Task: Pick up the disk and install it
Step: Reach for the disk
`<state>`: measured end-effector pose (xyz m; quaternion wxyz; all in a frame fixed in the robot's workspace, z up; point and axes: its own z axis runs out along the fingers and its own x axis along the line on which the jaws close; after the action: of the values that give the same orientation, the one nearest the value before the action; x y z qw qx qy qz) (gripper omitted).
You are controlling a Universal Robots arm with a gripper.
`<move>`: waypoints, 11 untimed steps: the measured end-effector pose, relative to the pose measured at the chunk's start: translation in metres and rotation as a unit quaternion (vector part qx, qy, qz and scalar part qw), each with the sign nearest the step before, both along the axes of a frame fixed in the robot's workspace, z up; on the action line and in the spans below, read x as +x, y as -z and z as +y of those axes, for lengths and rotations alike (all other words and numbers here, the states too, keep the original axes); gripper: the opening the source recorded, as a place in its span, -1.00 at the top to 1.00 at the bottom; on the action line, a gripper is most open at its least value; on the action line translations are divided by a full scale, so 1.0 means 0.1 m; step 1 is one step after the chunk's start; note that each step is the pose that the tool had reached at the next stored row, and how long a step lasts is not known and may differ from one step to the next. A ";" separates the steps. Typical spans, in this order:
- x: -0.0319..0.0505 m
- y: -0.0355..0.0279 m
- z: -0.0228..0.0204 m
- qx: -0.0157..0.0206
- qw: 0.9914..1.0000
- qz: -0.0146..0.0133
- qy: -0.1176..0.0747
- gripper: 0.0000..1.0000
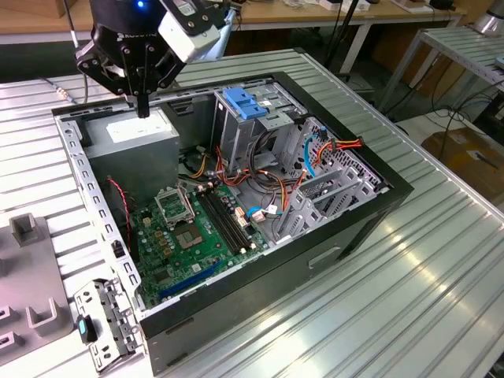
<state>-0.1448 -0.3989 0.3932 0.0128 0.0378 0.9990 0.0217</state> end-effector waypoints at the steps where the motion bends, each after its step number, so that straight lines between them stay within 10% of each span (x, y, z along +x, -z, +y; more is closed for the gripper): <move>1: -0.012 0.000 0.000 0.000 1.000 0.000 0.000 0.79; 11: -0.088 0.002 0.000 0.000 1.000 0.000 0.000 0.79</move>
<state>-0.1535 -0.3989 0.3930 0.0128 0.0379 0.9990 0.0217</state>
